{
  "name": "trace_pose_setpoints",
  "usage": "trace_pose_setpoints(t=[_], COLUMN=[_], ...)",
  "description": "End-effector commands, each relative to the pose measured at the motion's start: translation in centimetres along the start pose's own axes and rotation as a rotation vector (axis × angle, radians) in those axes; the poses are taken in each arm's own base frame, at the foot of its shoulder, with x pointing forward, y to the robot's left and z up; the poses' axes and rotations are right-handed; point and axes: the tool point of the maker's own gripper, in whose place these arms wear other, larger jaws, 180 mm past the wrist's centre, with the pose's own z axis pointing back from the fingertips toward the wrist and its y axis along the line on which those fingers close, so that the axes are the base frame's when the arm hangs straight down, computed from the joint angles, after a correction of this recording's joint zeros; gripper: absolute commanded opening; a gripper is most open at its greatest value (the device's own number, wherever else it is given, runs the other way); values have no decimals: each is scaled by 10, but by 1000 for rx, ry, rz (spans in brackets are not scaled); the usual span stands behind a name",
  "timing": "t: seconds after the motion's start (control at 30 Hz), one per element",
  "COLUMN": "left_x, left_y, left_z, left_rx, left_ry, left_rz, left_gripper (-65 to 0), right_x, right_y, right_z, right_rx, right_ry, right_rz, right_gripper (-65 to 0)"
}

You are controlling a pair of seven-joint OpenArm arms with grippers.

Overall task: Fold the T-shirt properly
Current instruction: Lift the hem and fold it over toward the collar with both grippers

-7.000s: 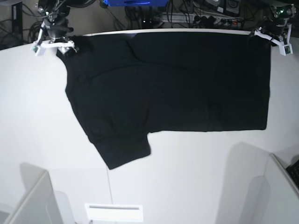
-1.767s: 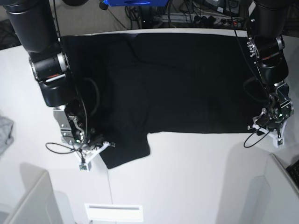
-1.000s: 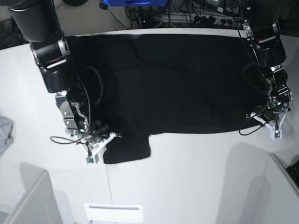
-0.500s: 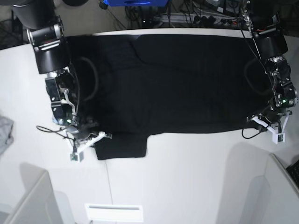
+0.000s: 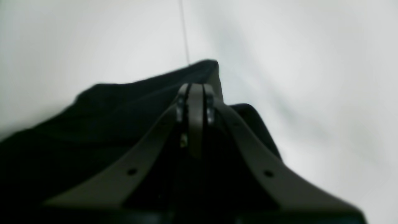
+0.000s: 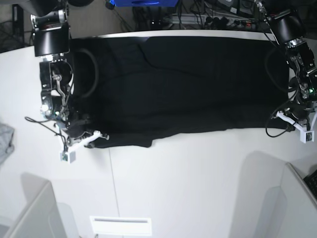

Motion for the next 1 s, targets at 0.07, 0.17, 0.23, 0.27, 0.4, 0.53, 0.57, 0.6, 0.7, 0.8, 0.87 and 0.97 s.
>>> trace_pose_setpoints(t=[0.07,0.17,0.23,0.27,0.4,0.53,0.57,0.6,0.7,0.8,0.87,0.97], left_x=[17,6,-2,-6,-16,-20,-21,-20,-18,-17,-20,-20], left_y=[6,5,5,5,4,0,0,-1,-4,-6,-6,-9], left_z=[13,18,21,23,29,35,37,39,44,48,49,50], left_rx=[18,19,19,20,20,16,15,15,12,10,11,-4], left_ry=[-56,-38,-21,-15,4,3,4,2,-9,-16,-10,-10], left_rz=[-38,-57,-69,-74,-95,-114,-119,-125,-143,-155,-161,-178], left_gripper=[-650,-650,-650,-650,-650,-650,-650,-650,-650,-650,-650,-650], right_x=[20,17,13,10,0,-7,-10,-12,-20,-28,-34,-42], right_y=[-2,-5,-8,-8,-6,-5,-5,-4,-1,0,0,1], right_z=[16,27,35,40,54,70,74,77,85,91,94,96], right_rx=[4,2,-2,-2,6,8,9,9,14,14,14,25], right_ry=[-57,-49,-47,-44,-35,-28,-24,-18,-12,-4,5,21], right_rz=[0,-14,-19,-20,-38,-81,-84,-83,-78,-73,-74,-91], right_gripper=[-650,-650,-650,-650,-650,-650,-650,-650,-650,-650,-650,-650])
